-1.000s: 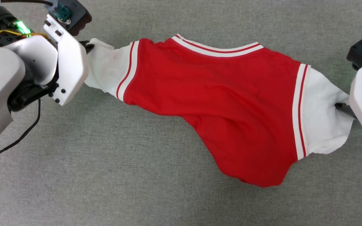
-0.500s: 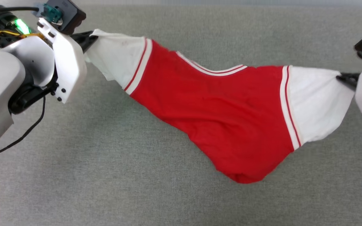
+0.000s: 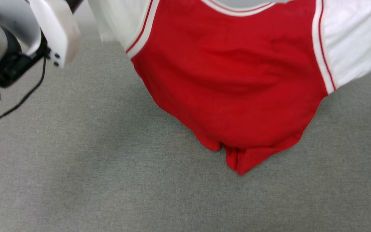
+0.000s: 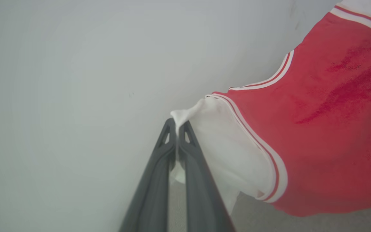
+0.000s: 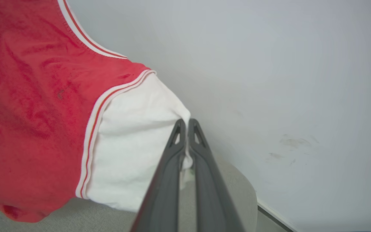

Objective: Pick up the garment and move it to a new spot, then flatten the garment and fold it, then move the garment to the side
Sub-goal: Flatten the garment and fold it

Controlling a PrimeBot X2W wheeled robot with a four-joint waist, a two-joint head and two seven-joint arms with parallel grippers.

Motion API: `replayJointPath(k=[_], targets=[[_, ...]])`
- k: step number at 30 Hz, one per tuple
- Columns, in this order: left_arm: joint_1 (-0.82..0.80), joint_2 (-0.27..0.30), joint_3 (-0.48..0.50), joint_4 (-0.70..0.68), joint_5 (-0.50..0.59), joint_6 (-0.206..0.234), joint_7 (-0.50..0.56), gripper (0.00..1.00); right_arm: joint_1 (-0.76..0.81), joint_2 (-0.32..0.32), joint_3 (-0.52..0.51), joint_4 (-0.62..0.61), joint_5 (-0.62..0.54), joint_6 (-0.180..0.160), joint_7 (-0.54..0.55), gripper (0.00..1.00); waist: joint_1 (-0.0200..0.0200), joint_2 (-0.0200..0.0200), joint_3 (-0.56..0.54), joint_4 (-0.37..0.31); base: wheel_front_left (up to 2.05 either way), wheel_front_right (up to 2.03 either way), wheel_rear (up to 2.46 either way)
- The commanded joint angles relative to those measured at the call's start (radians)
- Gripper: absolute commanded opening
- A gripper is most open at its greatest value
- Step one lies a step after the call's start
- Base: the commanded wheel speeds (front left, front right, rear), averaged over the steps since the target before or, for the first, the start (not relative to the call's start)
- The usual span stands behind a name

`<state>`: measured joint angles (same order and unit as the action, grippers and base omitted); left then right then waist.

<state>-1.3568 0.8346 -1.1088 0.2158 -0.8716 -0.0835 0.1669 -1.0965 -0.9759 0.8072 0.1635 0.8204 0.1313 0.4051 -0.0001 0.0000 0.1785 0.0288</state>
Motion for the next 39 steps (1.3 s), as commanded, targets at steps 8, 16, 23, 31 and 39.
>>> replayJointPath(k=[8, 16, 23, 31, 39], targets=[[-0.158, -0.068, 0.063, 0.039, 0.042, 0.016, -0.041, 0.0, -0.164, 0.051, -0.108, 0.028, -0.125, -0.001, -0.004, 0.0, 0.0001, 0.0, 0.09, 0.003, 0.0, 0.0, 0.0], [-0.342, -0.164, 0.113, 0.199, 0.122, 0.022, -0.145, 0.0, -0.415, 0.179, -0.128, 0.147, -0.291, -0.001, -0.005, 0.0, 0.0001, 0.0, 0.223, -0.018, 0.0, 0.0, 0.0], [-0.516, -0.215, 0.165, 0.33, 0.18, 0.023, -0.27, 0.0, -0.631, 0.259, -0.13, 0.276, -0.413, -0.001, -0.083, 0.0, 0.0001, 0.0, 0.314, -0.032, 0.0, 0.0, 0.0], [-0.63, -0.252, 0.198, 0.465, 0.187, 0.004, -0.358, 0.0, -0.803, 0.34, -0.128, 0.423, -0.484, -0.001, -0.191, 0.0, 0.0001, 0.0, 0.369, -0.03, 0.0, 0.0, 0.0], [-0.573, -0.279, 0.16, 0.573, 0.184, -0.027, -0.402, 0.0, -0.794, 0.395, -0.051, 0.548, -0.465, -0.001, -0.242, 0.0, 0.0001, 0.0, 0.408, -0.027, 0.0, 0.0, 0.0]])
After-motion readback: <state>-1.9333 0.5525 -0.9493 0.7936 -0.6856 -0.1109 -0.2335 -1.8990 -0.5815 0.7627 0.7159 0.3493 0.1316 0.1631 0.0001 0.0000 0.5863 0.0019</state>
